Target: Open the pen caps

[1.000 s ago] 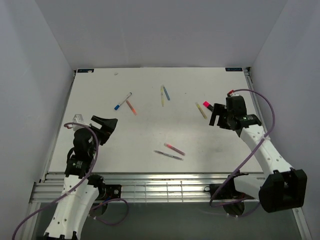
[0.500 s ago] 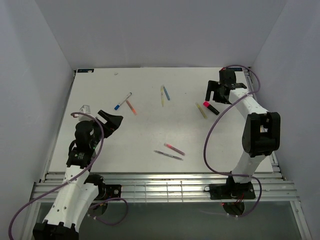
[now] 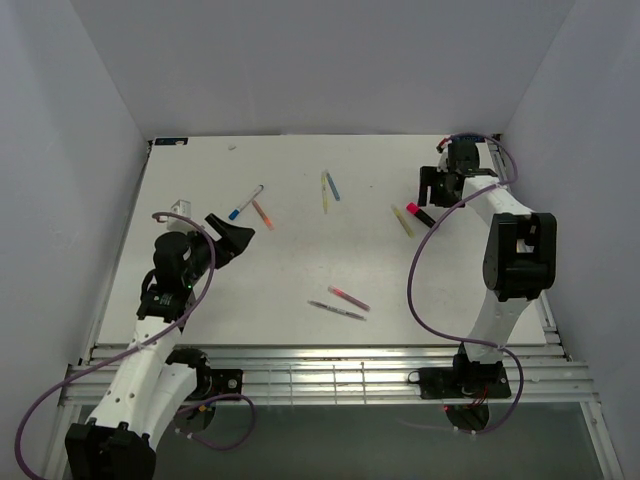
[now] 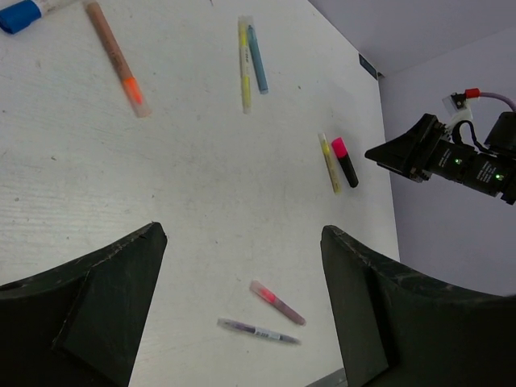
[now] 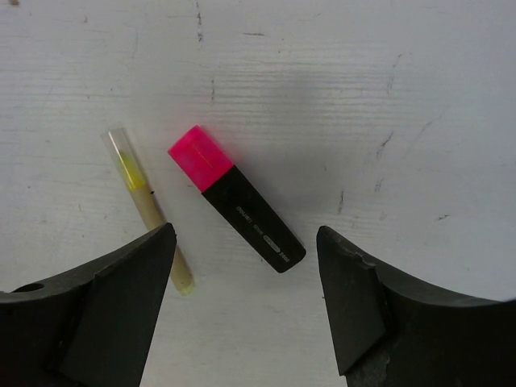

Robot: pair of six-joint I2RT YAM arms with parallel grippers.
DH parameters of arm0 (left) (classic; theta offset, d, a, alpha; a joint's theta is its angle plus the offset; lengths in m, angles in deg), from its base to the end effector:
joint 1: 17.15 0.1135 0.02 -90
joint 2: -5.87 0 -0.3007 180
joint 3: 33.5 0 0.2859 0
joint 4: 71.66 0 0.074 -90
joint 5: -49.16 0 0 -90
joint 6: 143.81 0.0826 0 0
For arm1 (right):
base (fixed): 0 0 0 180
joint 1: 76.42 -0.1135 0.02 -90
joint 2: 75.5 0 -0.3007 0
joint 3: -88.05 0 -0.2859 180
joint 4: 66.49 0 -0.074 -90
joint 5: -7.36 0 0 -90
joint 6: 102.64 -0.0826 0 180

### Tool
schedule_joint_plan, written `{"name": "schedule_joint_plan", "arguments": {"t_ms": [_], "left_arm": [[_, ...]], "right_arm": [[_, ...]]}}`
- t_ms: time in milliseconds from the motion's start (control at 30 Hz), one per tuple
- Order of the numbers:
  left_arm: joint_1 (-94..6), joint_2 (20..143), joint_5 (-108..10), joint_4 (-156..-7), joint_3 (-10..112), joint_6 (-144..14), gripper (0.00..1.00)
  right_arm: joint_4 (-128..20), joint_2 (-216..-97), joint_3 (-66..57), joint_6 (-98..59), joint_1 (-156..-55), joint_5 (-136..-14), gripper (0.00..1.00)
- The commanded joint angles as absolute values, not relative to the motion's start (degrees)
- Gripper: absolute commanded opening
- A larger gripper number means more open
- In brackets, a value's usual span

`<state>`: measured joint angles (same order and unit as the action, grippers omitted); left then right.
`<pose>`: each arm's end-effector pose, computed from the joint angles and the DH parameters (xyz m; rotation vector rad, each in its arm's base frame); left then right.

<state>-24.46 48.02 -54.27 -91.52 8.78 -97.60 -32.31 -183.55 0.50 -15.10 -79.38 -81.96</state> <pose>0.2239 -0.0481 0.2638 -0.4654 1.9381 -0.8139 0.4890 0.0263 0.2029 -0.0160 2.4403 0.0567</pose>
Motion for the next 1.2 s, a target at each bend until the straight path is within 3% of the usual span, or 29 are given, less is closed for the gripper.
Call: {"name": "schedule_joint_plan", "arguments": {"t_ms": [0,500,667,1033,1167], "left_arm": [[-24.8,48.5,-57.4,-89.0,9.6,-97.1,0.89],[-24.8,49.2,-59.0,-87.5,9.3,-97.1,0.88],[-24.9,49.6,-59.4,-87.0,9.1,-97.3,0.88],[-24.9,50.3,-60.3,-86.1,8.9,-97.7,0.88],[-24.9,51.3,-61.4,-85.6,9.0,-97.8,0.88]], "right_arm": [[-35.6,-183.8,-0.6,-12.9,-79.4,-77.1,0.76],[-35.7,-187.8,-2.0,-10.0,-79.4,-79.1,0.68],[-34.7,-188.7,-2.0,-9.0,-79.4,-80.5,0.56],[-34.3,-190.0,-3.1,-7.1,-80.7,-84.0,0.55],[-34.2,-190.6,-3.5,-6.8,-81.3,-83.3,0.42]]}}
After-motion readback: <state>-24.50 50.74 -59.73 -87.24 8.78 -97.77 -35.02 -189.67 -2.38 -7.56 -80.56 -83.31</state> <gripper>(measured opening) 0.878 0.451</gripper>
